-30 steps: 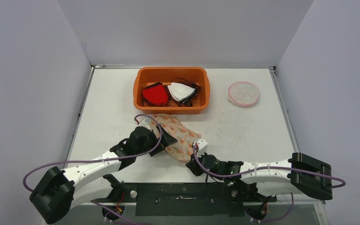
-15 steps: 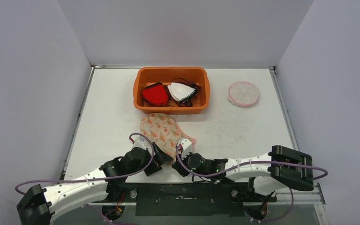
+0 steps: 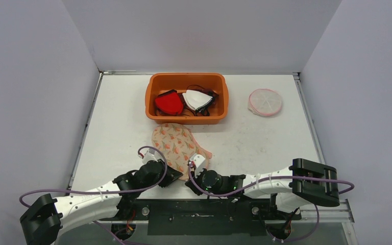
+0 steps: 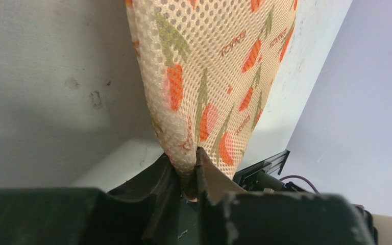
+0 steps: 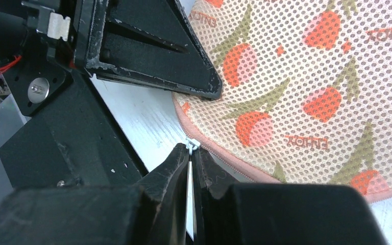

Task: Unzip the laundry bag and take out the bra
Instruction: Unzip the laundry bag at the center of the board.

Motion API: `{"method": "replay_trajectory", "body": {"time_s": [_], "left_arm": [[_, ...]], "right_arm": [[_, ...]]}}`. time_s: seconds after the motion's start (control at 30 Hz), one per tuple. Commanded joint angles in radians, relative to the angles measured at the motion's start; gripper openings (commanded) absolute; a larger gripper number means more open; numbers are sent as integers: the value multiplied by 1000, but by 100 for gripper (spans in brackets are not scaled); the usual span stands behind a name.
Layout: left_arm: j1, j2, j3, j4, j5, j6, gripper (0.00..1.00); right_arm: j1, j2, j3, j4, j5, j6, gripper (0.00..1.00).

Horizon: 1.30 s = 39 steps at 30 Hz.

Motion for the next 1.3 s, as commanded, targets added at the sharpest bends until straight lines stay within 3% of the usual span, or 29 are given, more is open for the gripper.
{"method": "replay_trajectory", "body": {"time_s": [0.0,0.03,0.47,0.67,1.03,1.23,1.27], "left_arm": [[-3,22,2,40,-51,-16,6],[-4,28,1,42,-51,-15,0],[-2,52,-19,128,-27,62,0],[2,100,24,208,47,246,0],[31,424,270,258,251,607,0],[156,584,370,297,344,621,1],[165,591,379,292,348,618,10]], "right_arm": [[21,-37,18,14,61,-19,5],[22,-41,16,3,75,-17,5],[27,-158,-85,-209,320,108,5],[32,-279,-136,-251,327,100,5],[195,-445,-199,-312,378,137,5],[207,-388,-179,-265,397,146,5],[206,-375,-174,-247,398,145,5]]}}
